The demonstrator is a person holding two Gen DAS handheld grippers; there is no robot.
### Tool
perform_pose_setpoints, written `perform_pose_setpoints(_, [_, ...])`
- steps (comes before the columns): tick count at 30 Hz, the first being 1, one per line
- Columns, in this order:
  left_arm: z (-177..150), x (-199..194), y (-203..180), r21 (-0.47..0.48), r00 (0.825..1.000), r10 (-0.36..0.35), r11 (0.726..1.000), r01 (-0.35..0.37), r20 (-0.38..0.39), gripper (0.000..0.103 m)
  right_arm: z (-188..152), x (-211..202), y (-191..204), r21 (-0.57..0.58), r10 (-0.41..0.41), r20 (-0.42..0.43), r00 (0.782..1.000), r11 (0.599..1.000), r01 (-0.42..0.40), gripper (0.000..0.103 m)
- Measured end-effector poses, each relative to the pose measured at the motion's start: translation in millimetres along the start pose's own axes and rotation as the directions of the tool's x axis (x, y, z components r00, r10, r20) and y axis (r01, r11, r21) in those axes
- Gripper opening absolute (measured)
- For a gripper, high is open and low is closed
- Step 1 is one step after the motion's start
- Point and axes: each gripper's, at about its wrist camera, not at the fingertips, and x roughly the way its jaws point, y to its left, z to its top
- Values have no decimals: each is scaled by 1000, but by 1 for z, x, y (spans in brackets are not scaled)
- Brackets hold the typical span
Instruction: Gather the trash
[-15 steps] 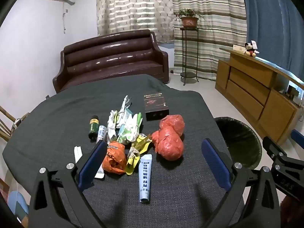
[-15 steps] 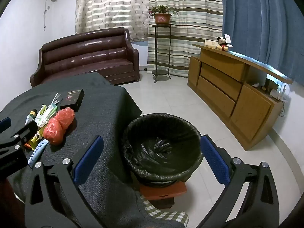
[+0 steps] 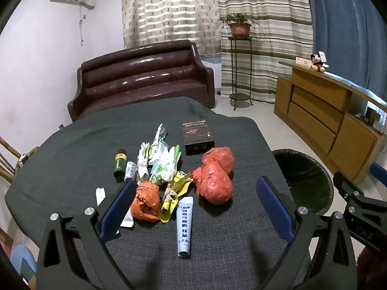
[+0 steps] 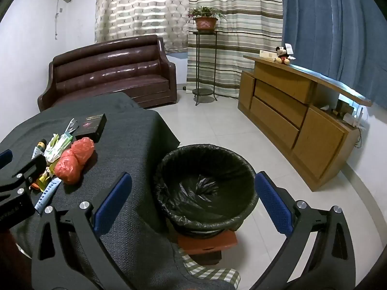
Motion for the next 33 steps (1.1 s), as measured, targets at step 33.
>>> perform_pose_setpoints(33, [2, -7, -3, 1, 1000, -2, 1000, 2, 0, 97, -1, 2, 1, -1, -3, -5, 1000, 1000, 3, 99])
